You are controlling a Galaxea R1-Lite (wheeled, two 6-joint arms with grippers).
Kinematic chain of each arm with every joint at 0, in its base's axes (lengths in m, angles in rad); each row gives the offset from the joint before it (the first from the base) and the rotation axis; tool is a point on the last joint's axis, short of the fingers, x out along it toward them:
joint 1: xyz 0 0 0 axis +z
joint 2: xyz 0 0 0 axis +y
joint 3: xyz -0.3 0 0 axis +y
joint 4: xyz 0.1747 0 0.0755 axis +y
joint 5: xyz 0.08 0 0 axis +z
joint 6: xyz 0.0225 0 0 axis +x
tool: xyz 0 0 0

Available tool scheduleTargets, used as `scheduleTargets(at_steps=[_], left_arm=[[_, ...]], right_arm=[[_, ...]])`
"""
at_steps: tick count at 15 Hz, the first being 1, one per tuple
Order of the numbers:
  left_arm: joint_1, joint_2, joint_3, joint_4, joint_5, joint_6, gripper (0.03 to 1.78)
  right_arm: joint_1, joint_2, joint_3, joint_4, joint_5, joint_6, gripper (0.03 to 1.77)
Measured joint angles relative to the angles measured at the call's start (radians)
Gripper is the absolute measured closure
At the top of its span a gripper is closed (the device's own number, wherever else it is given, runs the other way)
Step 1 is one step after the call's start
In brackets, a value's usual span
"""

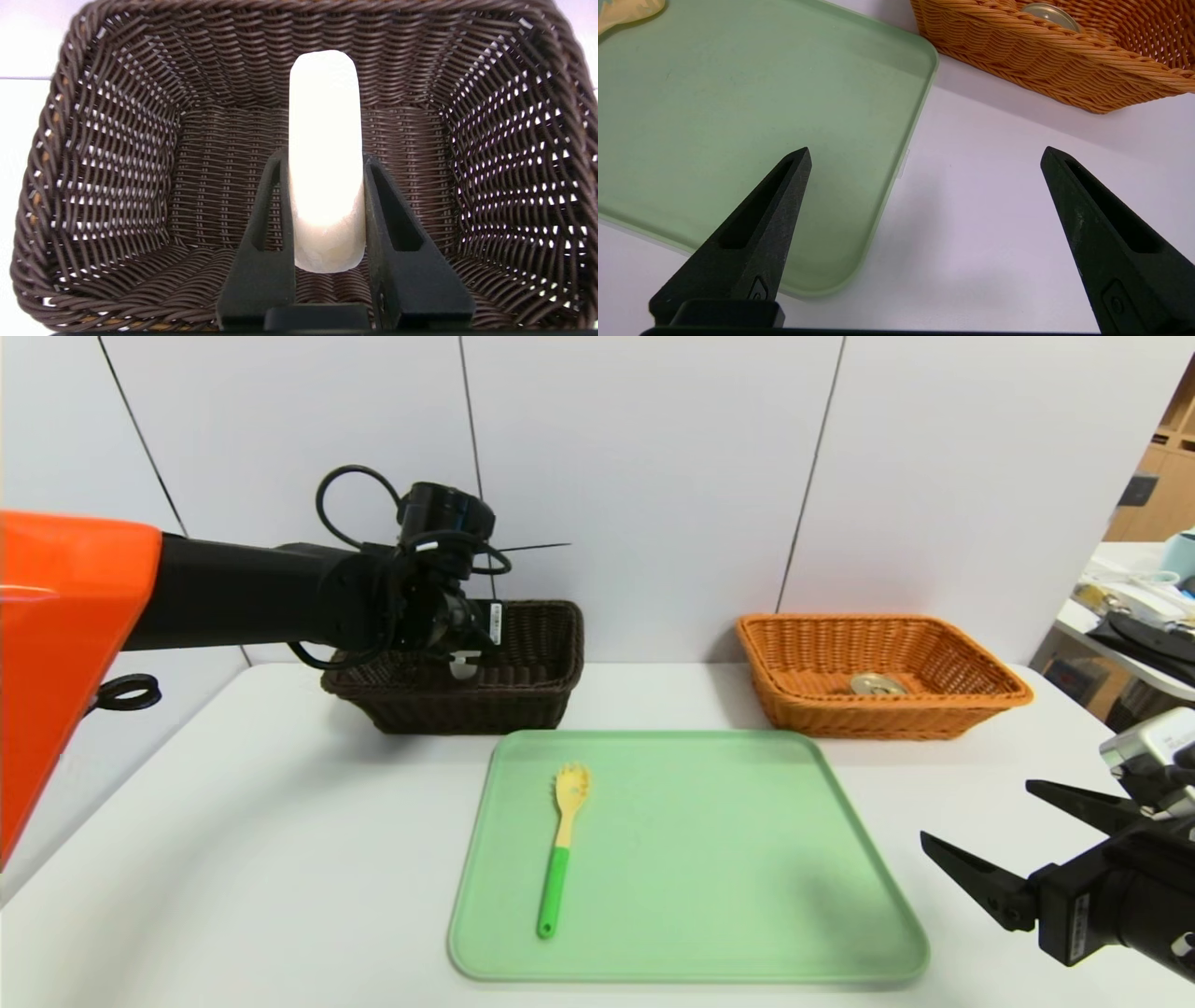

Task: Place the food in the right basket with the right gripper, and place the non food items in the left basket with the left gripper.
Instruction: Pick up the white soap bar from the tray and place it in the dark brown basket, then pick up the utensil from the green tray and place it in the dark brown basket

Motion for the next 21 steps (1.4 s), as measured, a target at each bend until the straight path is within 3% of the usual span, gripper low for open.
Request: scheduleTargets(at_steps=[6, 13, 21], left_arm=[[0.003, 0.022, 0.001, 0.001, 0.002, 0.003, 1.38], [0.004, 0.027, 0.0, -0.007, 0.007, 0.0, 0.66], [-0.018, -0.095, 0.066, -0.004, 0.007, -0.01, 0.3]], right_arm=[[0.0, 0.011, -0.002, 0.0, 0.0, 0.003, 0.1], [0.0, 0.015, -0.002, 0.0, 0.0, 0.003, 0.1], [0.0, 0.016, 0.002, 0.0, 0.0, 0.005, 0.1]])
